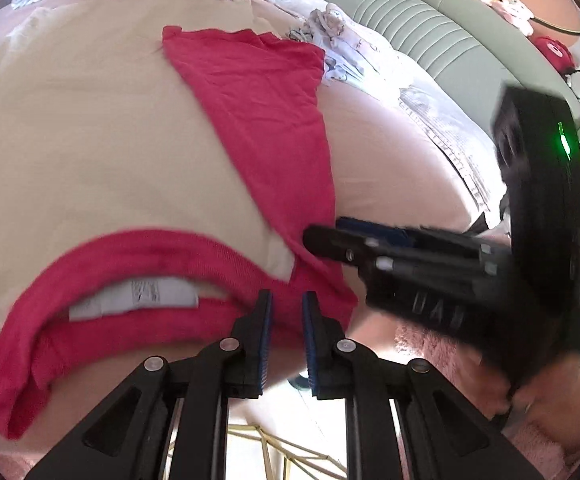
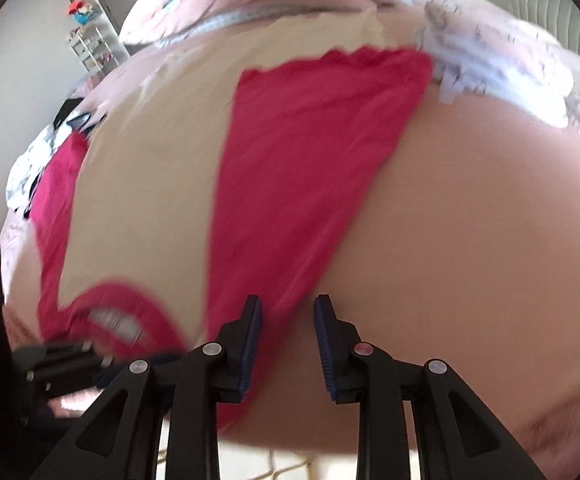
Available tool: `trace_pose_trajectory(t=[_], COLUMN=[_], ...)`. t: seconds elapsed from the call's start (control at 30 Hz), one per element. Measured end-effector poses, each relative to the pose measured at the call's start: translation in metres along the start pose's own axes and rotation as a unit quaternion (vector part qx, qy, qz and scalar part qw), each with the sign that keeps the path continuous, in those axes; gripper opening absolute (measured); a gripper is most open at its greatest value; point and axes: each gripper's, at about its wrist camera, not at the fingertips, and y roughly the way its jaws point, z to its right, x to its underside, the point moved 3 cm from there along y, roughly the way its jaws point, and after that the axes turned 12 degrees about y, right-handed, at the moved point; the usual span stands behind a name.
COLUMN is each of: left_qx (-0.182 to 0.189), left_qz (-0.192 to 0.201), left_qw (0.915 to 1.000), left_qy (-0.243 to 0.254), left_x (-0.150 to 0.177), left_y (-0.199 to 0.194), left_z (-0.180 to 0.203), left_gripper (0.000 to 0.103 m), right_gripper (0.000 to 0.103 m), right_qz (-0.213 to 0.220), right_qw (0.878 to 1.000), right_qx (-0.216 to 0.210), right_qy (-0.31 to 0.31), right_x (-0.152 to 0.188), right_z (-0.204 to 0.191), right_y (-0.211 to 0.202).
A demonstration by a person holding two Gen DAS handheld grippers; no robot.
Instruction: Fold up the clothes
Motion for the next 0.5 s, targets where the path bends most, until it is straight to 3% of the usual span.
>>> trace_pose_trajectory(t=[0.2, 0.33, 0.4, 0.5], left_qx=[0.037, 0.036, 0.009, -0.036], left_qz=[0.005, -0.006, -0.004, 0.037], left_qw=[0.9981, 0.9984, 0.9995, 0.9977], left_qy=[-0.048, -0.043, -0.029, -0.045], left_x=[0.019, 0.028, 0.035, 0.041], left_y=[-0.012, -0.026, -0.041, -0.075], left_z=[-0.008, -0.001, 0.001, -0.010], left_gripper=[0.012, 0.013, 0.013, 0.013], right_gripper=[0.030, 0.030, 0.030, 0.030], right_qz=[0.010, 0.017, 0.026, 0.044], right_qw=[1.000, 0.999, 0.999, 0.998], right_qx=[0.019, 0.029, 0.022, 0.011], right_qy=[0.003, 0.009, 0.026, 0.053], right_x=[0.039, 0.062, 0.061, 0.056], right_z=[-0.001, -0.002, -0.001, -0.001], right_y=[-0.020, -0.034, -0.037, -0.041])
